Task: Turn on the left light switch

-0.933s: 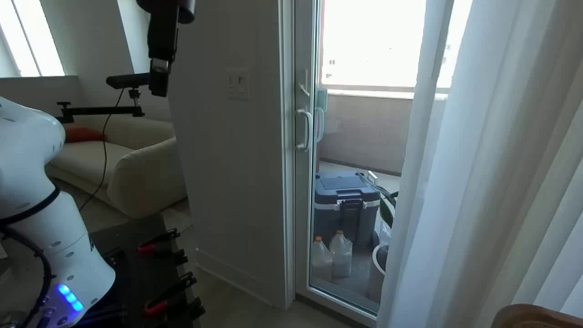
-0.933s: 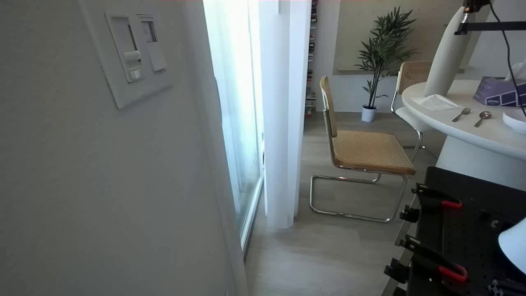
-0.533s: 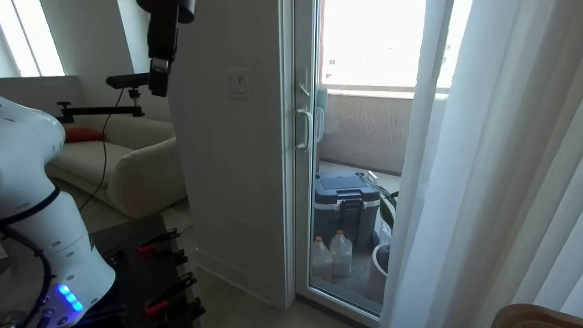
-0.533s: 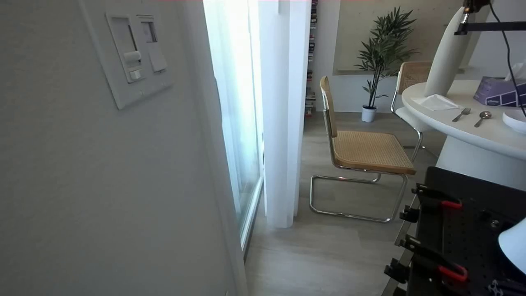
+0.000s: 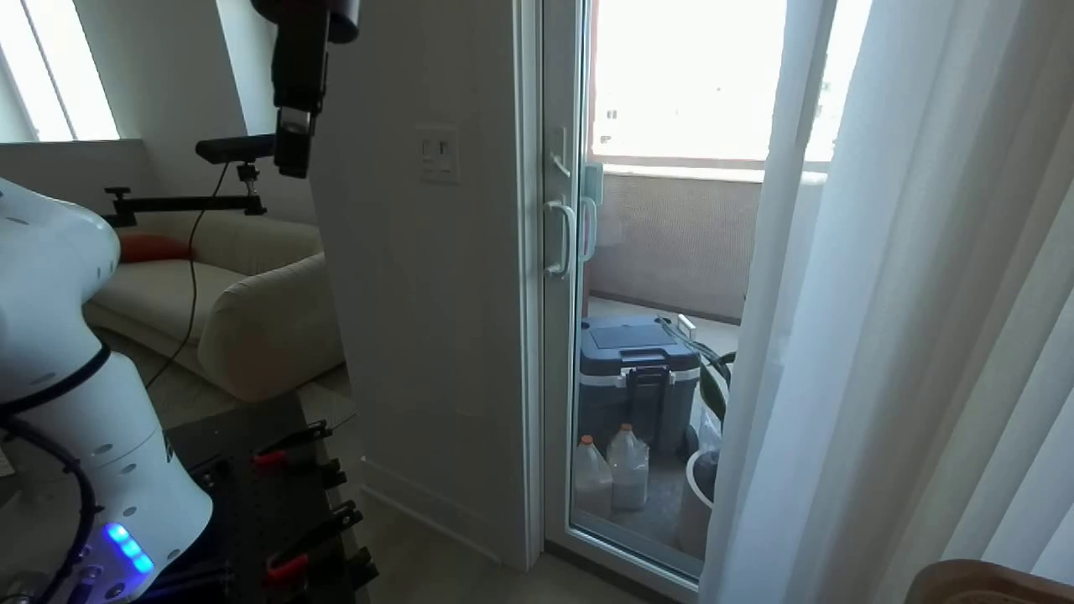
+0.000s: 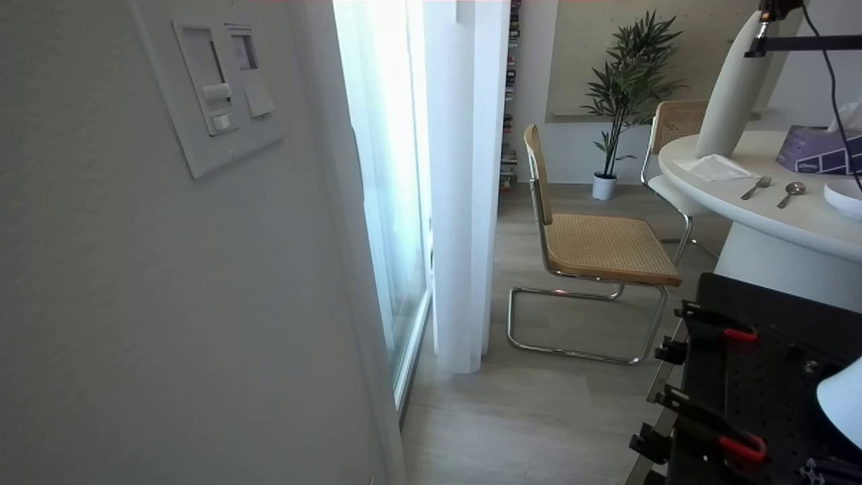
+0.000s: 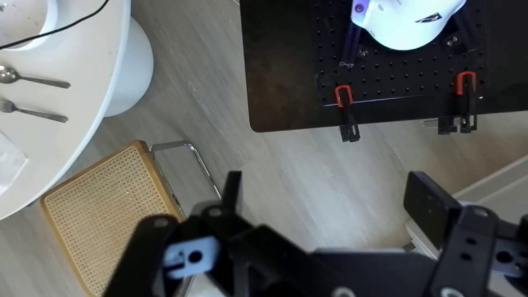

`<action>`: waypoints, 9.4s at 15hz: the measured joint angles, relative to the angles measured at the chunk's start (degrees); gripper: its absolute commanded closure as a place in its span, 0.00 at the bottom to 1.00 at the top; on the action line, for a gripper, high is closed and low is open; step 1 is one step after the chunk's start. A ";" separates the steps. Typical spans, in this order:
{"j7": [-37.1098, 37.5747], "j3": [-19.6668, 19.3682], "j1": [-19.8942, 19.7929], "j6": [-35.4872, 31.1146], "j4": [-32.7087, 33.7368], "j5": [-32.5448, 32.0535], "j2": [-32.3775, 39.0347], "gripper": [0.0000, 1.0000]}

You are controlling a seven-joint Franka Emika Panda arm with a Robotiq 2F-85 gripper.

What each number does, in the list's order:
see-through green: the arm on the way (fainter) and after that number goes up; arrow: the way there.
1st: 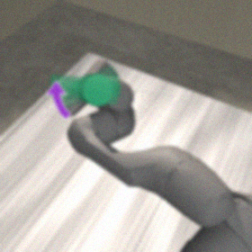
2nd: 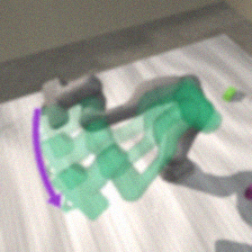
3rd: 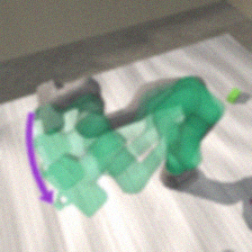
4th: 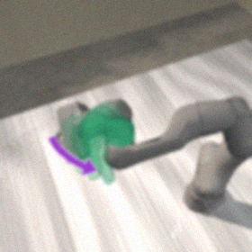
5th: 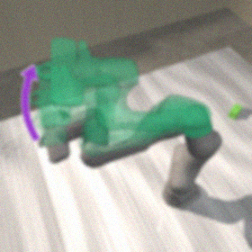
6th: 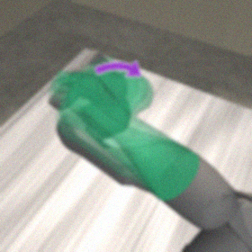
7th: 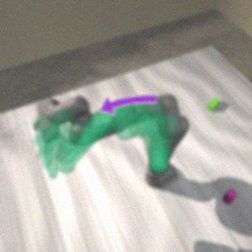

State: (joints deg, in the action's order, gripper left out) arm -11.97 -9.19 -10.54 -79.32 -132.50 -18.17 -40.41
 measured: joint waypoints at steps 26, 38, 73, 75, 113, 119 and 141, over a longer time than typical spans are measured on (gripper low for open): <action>10.55 21.23 23.80 -39.73 -12.36 22.18 2.30 0.00; 13.61 25.46 30.69 -69.56 -13.08 27.26 10.67 0.00; 37.18 73.91 -19.74 -97.75 -4.28 14.75 19.21 1.00; 37.62 75.47 -21.14 -97.75 -4.21 14.76 18.58 1.00; 22.44 40.55 8.88 -52.70 7.04 15.71 25.44 1.00; 17.14 31.00 21.36 -51.65 7.42 19.75 25.82 1.00; 18.29 28.75 25.49 -73.73 7.42 15.93 33.13 1.00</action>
State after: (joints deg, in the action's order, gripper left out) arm 6.32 19.56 14.95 -153.04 -125.09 -2.24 -7.28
